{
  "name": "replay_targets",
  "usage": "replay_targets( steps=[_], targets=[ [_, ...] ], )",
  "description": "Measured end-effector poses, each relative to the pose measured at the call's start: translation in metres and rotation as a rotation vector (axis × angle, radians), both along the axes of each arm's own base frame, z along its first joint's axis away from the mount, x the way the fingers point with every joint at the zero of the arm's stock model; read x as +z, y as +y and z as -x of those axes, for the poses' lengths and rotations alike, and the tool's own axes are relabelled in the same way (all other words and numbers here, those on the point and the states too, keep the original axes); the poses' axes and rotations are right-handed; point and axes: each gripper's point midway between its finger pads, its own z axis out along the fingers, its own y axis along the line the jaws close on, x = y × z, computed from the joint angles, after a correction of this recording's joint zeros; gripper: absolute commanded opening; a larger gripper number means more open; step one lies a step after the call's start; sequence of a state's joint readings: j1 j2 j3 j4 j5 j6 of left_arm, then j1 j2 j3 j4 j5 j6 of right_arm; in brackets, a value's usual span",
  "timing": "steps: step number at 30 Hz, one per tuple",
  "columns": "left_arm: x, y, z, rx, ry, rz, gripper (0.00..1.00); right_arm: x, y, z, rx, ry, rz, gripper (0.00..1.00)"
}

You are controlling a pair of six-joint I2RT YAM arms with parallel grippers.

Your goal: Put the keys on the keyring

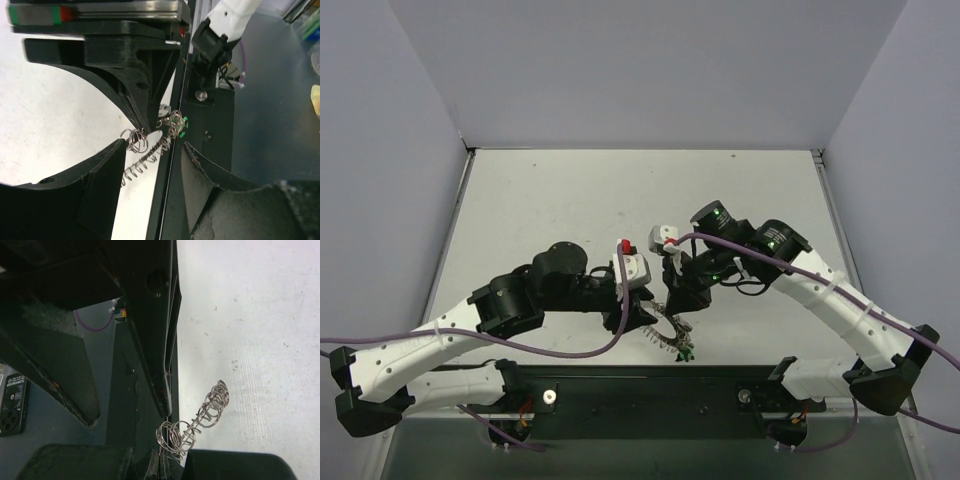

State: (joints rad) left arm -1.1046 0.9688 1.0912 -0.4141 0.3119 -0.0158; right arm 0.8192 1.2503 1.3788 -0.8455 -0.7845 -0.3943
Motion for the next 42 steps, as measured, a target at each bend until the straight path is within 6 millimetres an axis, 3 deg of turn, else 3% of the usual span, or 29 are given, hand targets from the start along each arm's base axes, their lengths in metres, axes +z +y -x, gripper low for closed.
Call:
replay_targets(
  steps=[3,7,14,15,16,20,26,30,36,42],
  targets=[
    [-0.019,0.002,0.001,-0.002,0.037,-0.071,0.57,-0.011,0.001,-0.004,-0.015,0.022,0.047,0.00],
    [-0.027,0.005,0.001,0.009,0.051,-0.108,0.57,-0.026,0.006,-0.010,-0.038,0.074,0.093,0.00],
    [-0.033,0.009,-0.003,0.048,0.064,-0.114,0.55,-0.023,0.010,-0.026,-0.134,0.142,0.056,0.00],
    [-0.035,0.009,-0.004,0.058,0.069,-0.118,0.51,-0.023,0.010,-0.030,-0.158,0.160,0.055,0.00],
    [-0.037,0.010,-0.005,0.067,0.075,-0.124,0.38,-0.024,0.010,-0.034,-0.180,0.178,0.055,0.00],
    [-0.053,0.009,-0.006,0.085,0.105,-0.146,0.01,-0.028,0.010,-0.046,-0.231,0.209,0.058,0.00],
    [-0.084,0.002,-0.001,0.043,0.144,-0.191,0.00,-0.027,0.012,-0.045,-0.238,0.224,0.047,0.00],
    [-0.087,-0.005,-0.004,0.037,0.140,-0.186,0.00,-0.028,0.012,-0.044,-0.236,0.228,0.047,0.00],
    [-0.082,-0.007,-0.023,0.094,0.110,-0.156,0.00,-0.024,0.010,-0.040,-0.229,0.224,0.032,0.00],
    [-0.091,-0.003,-0.049,0.165,0.123,-0.171,0.00,-0.020,0.009,-0.037,-0.222,0.216,0.015,0.00]
  ],
)
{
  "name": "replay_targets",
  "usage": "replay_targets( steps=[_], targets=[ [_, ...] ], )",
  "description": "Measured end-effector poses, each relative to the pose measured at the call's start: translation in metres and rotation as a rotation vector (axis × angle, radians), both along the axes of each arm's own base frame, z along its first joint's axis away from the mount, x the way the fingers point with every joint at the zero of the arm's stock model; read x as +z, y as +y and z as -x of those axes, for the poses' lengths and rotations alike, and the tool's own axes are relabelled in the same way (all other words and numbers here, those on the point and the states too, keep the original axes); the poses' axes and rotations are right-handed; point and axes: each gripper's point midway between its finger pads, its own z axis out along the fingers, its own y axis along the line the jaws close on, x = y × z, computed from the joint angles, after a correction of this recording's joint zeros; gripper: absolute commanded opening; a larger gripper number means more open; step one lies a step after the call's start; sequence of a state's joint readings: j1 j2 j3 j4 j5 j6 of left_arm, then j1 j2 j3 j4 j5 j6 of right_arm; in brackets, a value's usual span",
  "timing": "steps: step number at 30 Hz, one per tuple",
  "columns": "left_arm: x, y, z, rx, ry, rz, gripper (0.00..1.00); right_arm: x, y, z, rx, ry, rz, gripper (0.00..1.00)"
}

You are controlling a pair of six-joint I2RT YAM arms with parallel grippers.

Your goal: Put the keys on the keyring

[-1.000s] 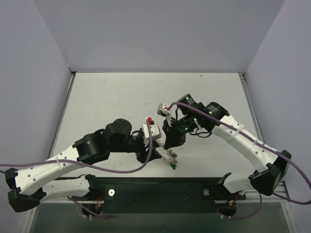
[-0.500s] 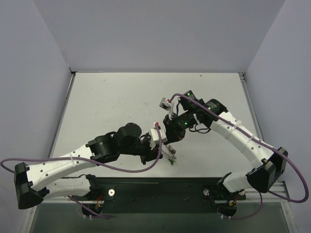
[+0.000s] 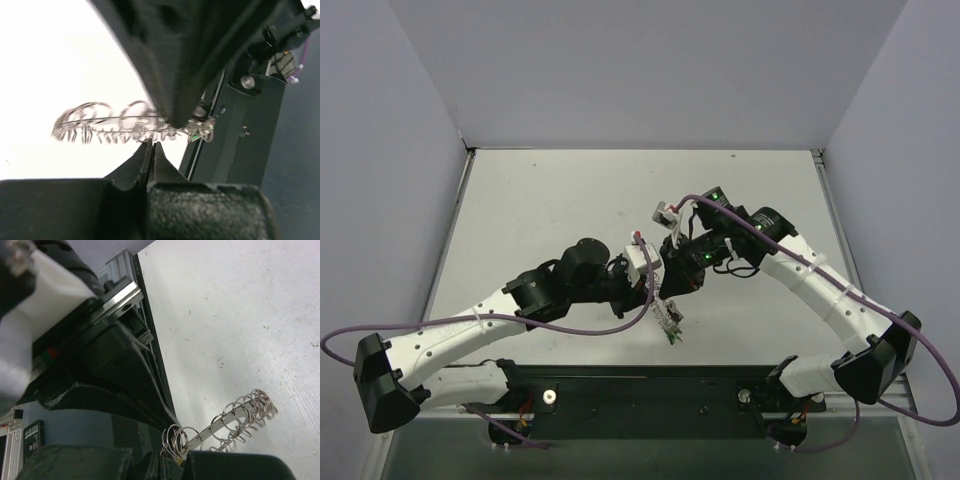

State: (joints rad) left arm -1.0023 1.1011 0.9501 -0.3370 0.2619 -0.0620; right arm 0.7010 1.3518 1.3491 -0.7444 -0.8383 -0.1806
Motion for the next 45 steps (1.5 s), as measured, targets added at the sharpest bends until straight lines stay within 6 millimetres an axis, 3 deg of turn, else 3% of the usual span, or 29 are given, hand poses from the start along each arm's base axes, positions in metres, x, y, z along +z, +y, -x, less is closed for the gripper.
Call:
replay_targets(
  steps=[7,12,21,24,29,39,45],
  targets=[
    [0.009,0.006,-0.023,0.045,-0.026,0.062,0.00,-0.005,-0.002,0.004,0.006,0.013,0.006,0.00],
    [0.026,0.001,-0.019,-0.002,-0.050,0.141,0.00,-0.007,-0.002,0.005,0.007,0.020,0.010,0.00],
    [0.020,0.008,-0.020,0.022,-0.043,0.108,0.00,-0.012,-0.004,-0.004,-0.025,0.054,0.015,0.00],
    [0.025,0.013,-0.016,0.021,-0.054,0.109,0.04,-0.017,-0.004,-0.007,-0.036,0.078,0.026,0.00],
    [0.037,0.014,-0.005,-0.031,-0.065,0.148,0.24,-0.020,-0.003,-0.008,-0.040,0.095,0.032,0.00],
    [0.006,0.000,0.000,-0.095,0.024,0.085,0.24,-0.019,-0.002,-0.007,-0.036,0.104,0.026,0.00],
    [0.007,-0.003,-0.001,-0.097,0.017,0.094,0.23,-0.019,-0.002,-0.007,-0.036,0.104,0.026,0.00]
  ],
)
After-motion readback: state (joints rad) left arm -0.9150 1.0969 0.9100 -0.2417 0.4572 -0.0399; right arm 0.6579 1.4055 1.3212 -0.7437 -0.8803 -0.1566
